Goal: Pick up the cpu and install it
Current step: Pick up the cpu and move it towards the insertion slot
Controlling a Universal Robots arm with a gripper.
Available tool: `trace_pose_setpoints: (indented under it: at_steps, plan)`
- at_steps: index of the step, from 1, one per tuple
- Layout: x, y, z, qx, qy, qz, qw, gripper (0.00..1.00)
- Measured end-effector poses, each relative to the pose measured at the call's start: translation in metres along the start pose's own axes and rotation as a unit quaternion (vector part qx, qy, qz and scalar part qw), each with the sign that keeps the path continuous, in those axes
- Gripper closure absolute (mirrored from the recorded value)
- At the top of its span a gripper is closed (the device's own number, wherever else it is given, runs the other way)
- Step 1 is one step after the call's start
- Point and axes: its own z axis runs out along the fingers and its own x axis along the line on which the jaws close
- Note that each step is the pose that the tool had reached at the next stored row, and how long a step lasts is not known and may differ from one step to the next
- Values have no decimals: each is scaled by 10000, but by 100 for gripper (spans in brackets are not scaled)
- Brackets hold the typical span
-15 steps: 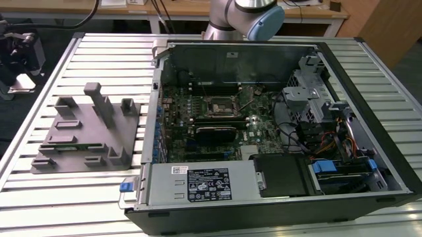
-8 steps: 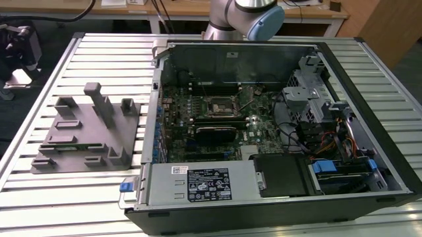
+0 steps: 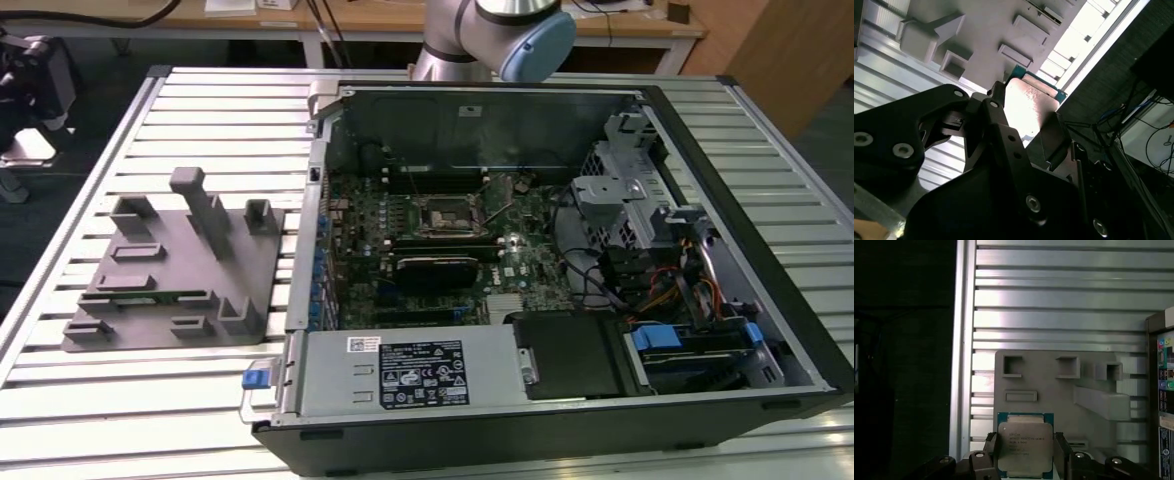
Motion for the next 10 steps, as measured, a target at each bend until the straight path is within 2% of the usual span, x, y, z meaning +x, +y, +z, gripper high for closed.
trace_pose_setpoints:
  at_steps: [10]
  plan:
    - [2, 14, -171, 0, 0, 0, 10000, 47]
